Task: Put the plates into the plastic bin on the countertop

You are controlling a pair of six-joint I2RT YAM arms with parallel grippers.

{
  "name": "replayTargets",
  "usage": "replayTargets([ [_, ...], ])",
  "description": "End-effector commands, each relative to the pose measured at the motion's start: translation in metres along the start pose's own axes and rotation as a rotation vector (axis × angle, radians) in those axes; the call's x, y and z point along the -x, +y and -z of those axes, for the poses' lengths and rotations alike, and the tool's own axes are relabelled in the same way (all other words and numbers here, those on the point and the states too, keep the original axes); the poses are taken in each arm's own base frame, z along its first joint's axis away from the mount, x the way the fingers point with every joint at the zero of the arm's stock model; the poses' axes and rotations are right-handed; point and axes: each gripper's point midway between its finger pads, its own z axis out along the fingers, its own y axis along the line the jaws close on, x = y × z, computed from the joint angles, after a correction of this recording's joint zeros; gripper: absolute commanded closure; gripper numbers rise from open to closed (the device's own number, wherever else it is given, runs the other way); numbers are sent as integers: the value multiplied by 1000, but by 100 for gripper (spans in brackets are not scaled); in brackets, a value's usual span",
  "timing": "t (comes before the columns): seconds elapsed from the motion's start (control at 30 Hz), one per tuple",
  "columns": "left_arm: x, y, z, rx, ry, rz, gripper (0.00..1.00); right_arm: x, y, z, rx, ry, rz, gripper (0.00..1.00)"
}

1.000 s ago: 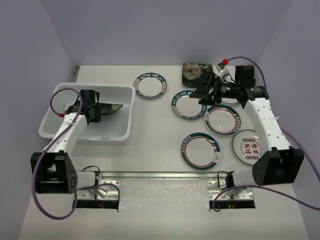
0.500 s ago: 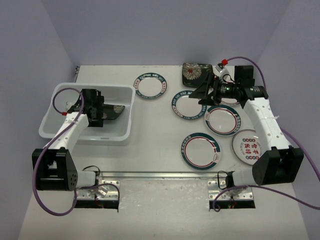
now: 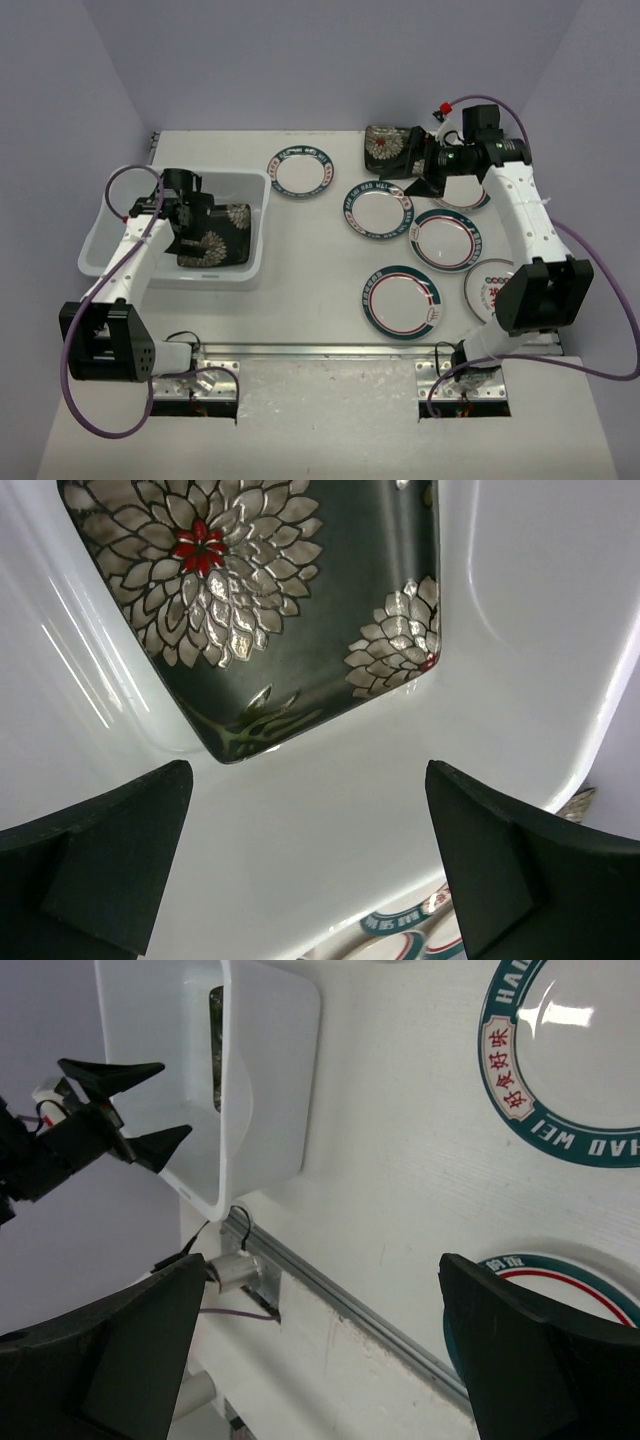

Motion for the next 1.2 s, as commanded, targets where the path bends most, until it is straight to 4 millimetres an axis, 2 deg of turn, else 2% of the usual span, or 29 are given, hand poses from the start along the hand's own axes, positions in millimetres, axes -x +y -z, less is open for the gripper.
replayTargets([
  [0.0, 19, -35, 40, -110, -58, -193, 0, 25, 1, 7, -73, -53, 91, 1],
  [0.03, 26, -54, 54, -177, -84, -238, 0, 35, -1, 5, -84, -65, 97, 1],
  [0.07, 28, -60, 60, -209, -96, -308, 0, 38, -8, -1, -106, -61, 87, 1],
  [0.1, 33, -78, 80, -283, -119, -398, 0, 52, -15, -5, -138, -83, 87, 1],
  [0.13, 34, -87, 92, -332, -123, -454, 0, 60, -17, -3, -162, -109, 98, 1],
  [0.2, 36, -100, 125, -447, -149, -598, 0, 85, -47, -16, -258, -148, 102, 1],
  [0.27, 25, -97, 142, -534, -115, -699, 0, 114, -90, -26, -384, -216, 124, 1],
  [0.3, 24, -91, 155, -582, -121, -746, 0, 127, -101, -26, -425, -247, 137, 1],
  [0.33, 18, -82, 156, -599, -100, -776, 0, 145, -105, -23, -461, -294, 156, 1],
  [0.37, 16, -76, 160, -616, -98, -792, 0, 151, -113, -27, -481, -300, 155, 1],
  [0.4, 9, -68, 165, -639, -83, -820, 0, 157, -127, -34, -515, -296, 152, 1],
  [0.47, -9, -44, 168, -666, -34, -871, 0, 185, -149, -38, -606, -343, 175, 1],
  [0.5, -15, -36, 175, -696, -22, -884, 0, 188, -169, -47, -653, -334, 166, 1],
  [0.6, -23, -8, 167, -692, 2, -917, 0, 199, -206, -59, -754, -359, 195, 1],
  [0.67, -26, 8, 159, -647, 5, -968, 0, 202, -223, -74, -758, -370, 232, 1],
  [0.7, -24, 13, 158, -619, -7, -994, 0, 208, -231, -77, -749, -381, 248, 1],
  [0.73, -21, 15, 160, -604, -24, -1011, 0, 217, -239, -73, -750, -401, 257, 1],
  [0.83, -20, 17, 163, -578, -51, -1065, 0, 220, -259, -93, -713, -377, 280, 1],
  [0.9, -30, 15, 162, -585, -7, -1085, 0, 231, -253, -100, -673, -391, 335, 3],
  [0.97, -42, 17, 153, -577, 49, -1108, 0, 238, -252, -106, -656, -407, 382, 4],
  [1.03, -56, 23, 142, -574, 123, -1128, 0, 244, -257, -111, -664, -430, 406, 4],
  [1.17, -69, 27, 134, -591, 182, -1130, 0, 249, -272, -121, -687, -415, 473, 4],
])
